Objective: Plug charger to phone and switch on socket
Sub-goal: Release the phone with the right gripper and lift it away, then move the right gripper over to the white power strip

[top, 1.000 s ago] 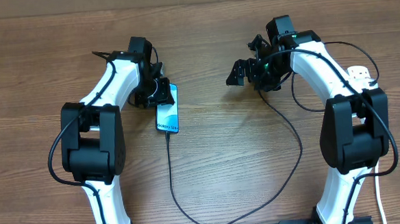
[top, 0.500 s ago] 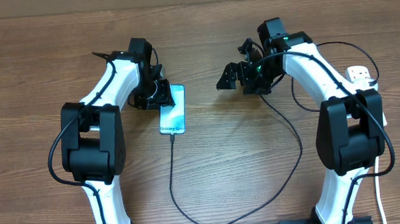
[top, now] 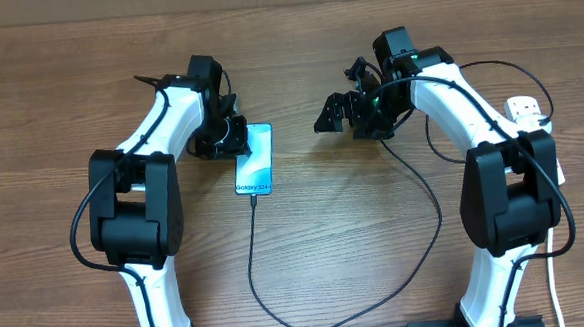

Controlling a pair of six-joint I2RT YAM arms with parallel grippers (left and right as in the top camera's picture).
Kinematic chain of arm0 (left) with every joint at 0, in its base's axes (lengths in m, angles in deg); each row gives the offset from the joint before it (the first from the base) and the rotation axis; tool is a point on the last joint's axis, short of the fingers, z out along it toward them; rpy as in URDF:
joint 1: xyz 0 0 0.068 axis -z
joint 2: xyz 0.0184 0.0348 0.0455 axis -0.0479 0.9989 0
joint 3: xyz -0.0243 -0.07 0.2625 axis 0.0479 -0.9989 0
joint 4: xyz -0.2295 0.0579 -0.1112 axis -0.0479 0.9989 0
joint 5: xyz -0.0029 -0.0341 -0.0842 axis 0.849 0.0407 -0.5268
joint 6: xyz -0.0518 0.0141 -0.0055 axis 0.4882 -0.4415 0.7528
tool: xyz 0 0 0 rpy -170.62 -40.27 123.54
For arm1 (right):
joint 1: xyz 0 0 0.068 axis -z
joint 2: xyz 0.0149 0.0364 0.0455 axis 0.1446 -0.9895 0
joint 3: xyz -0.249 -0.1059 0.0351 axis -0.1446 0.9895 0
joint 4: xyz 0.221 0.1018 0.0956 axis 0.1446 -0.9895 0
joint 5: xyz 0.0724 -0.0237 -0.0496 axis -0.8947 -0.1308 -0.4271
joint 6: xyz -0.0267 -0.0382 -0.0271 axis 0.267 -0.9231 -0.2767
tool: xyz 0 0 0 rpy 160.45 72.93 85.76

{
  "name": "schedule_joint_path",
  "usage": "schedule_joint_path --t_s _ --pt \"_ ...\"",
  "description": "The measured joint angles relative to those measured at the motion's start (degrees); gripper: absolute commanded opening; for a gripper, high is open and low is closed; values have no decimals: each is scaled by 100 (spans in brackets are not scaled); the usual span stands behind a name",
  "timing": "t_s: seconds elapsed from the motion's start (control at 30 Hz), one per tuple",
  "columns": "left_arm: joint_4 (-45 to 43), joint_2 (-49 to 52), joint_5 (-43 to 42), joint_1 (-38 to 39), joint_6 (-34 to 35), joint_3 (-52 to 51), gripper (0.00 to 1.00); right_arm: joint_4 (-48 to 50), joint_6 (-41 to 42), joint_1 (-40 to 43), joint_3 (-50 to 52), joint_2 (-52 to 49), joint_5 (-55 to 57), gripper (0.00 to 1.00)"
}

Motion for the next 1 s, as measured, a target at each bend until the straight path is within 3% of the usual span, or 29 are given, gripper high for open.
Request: schedule_joint_path --t_s 0.1,0.13,0.2,0.27,0.37,0.4,0.53,0.63,0.7,0.77,0.83,1.0 --pt "2 0 35 0 15 0 4 -20 4 2 0 0 48 78" --pt "4 0 44 0 11 0 4 -26 17 0 0 0 68 76" --pt "7 0 44 -4 11 2 4 -52 11 0 0 0 116 76" --pt "37 0 37 -15 11 11 7 -68 7 2 0 0 149 88" --pt "249 0 -87 -85 11 184 13 -173 20 28 0 52 175 91" --pt "341 0 -122 -94 13 273 16 -208 15 48 0 109 203 91" --pt "603 0 -221 -138 39 708 47 -356 -2 205 0 619 492 96" --pt "704 -2 -251 -157 22 850 51 -507 -4 315 -2 1185 868 100" --pt "756 -2 -249 -162 20 855 61 -636 2 385 -35 1550 1209 100" --pt "824 -2 -216 -166 35 855 76 -726 2 448 -72 1773 1526 100" --pt "898 -2 -136 -166 24 857 100 -813 7 549 -107 1926 1884 100" --pt "1016 -2 133 -166 26 857 100 -1049 507 986 -109 1950 2643 100"
